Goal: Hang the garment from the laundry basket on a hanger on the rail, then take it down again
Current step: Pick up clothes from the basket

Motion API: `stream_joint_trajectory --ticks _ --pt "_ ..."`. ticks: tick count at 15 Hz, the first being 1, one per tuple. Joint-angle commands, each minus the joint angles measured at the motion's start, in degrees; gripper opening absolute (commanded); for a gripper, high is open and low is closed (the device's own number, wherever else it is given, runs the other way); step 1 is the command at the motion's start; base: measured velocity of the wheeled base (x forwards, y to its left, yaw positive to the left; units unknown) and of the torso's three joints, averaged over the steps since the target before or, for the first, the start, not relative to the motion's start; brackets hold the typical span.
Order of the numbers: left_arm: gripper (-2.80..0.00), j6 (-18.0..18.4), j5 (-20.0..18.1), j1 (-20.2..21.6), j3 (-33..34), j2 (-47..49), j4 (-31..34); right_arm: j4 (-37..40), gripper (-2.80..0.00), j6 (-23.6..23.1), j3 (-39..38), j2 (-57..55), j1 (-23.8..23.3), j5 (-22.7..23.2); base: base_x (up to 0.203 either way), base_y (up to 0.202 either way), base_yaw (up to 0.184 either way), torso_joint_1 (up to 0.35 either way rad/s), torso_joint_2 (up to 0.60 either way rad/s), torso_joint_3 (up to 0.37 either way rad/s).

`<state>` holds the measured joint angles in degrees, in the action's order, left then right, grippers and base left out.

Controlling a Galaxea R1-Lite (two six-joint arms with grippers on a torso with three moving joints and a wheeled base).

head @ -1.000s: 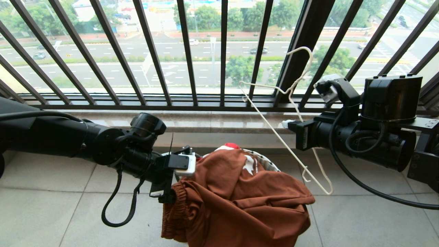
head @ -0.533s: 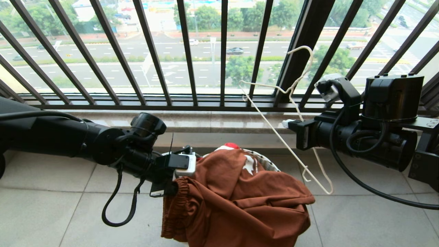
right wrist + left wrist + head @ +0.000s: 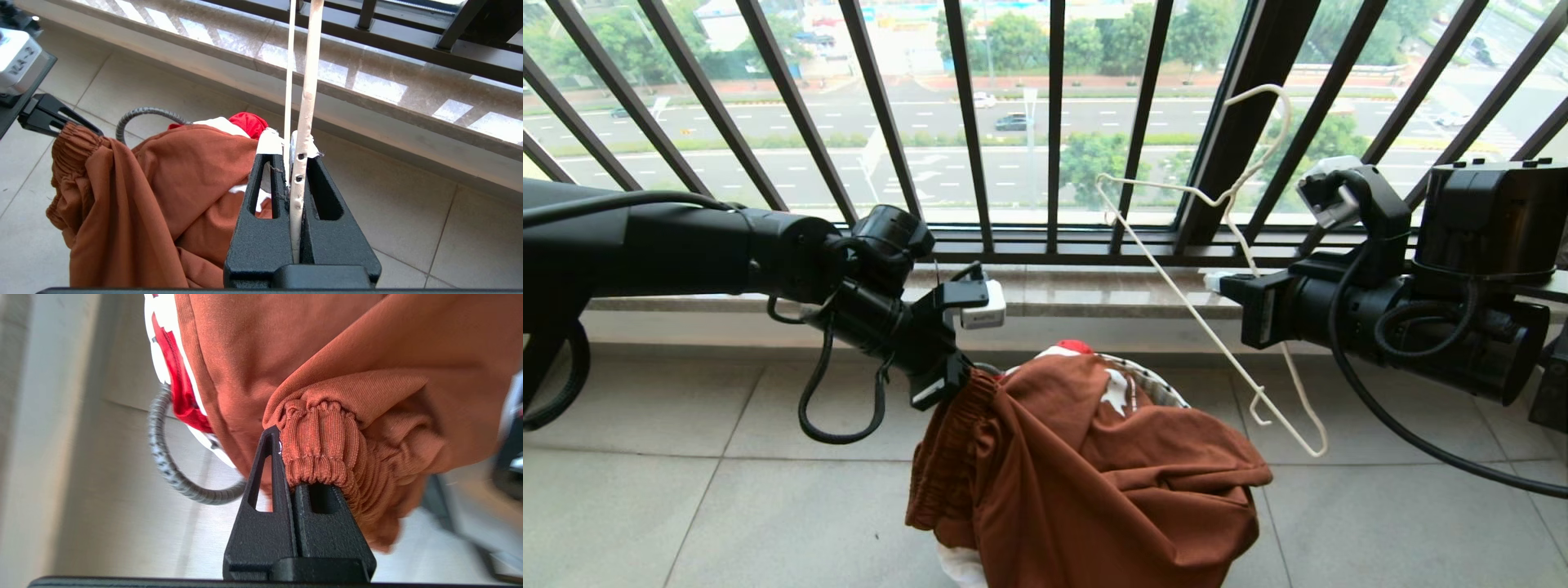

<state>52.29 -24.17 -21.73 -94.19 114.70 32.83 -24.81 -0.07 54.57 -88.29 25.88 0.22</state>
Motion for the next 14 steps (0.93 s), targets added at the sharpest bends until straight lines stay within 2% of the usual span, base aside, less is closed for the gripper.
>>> stream_joint_trajectory --ticks 1,3,6,7,11,14 --pt "-2.8 -3.9 -0.6 -0.2 -2.2 0.1 3.5 -0.2 -2.8 -0.1 -0.1 1.5 0.0 0.1 0.0 0.0 0.0 0.0 0.0 0.0" --pt "-2.8 -8.8 -0.7 -0.2 0.4 -2.9 3.8 -0.2 -2.8 -0.1 -0.1 1.9 0.0 0.1 0.0 0.0 0.0 0.0 0.0 0.0" --pt "-2.8 -25.6 -0.7 -0.6 2.4 -7.6 3.4 0.0 -2.8 -0.1 -0.2 2.9 0.2 0.2 0.0 0.0 0.0 0.0 0.0 0.0" --pt "-2.8 -29.6 -0.7 -0.7 2.8 -9.8 3.1 0.1 -2.8 0.0 -0.1 3.0 0.8 0.1 0.0 0.0 0.0 0.0 0.0 0.0" --pt "-2.8 -40.2 -0.3 -1.1 3.2 -18.4 -0.1 0.4 -2.8 0.4 0.6 3.9 1.3 0.1 0.0 0.0 0.0 0.0 0.0 0.0" --pt "-2.8 -42.9 2.0 -1.5 0.7 -21.6 -1.4 1.2 -2.8 3.5 2.2 6.4 1.2 0.1 0.0 0.0 0.0 0.0 0.0 0.0"
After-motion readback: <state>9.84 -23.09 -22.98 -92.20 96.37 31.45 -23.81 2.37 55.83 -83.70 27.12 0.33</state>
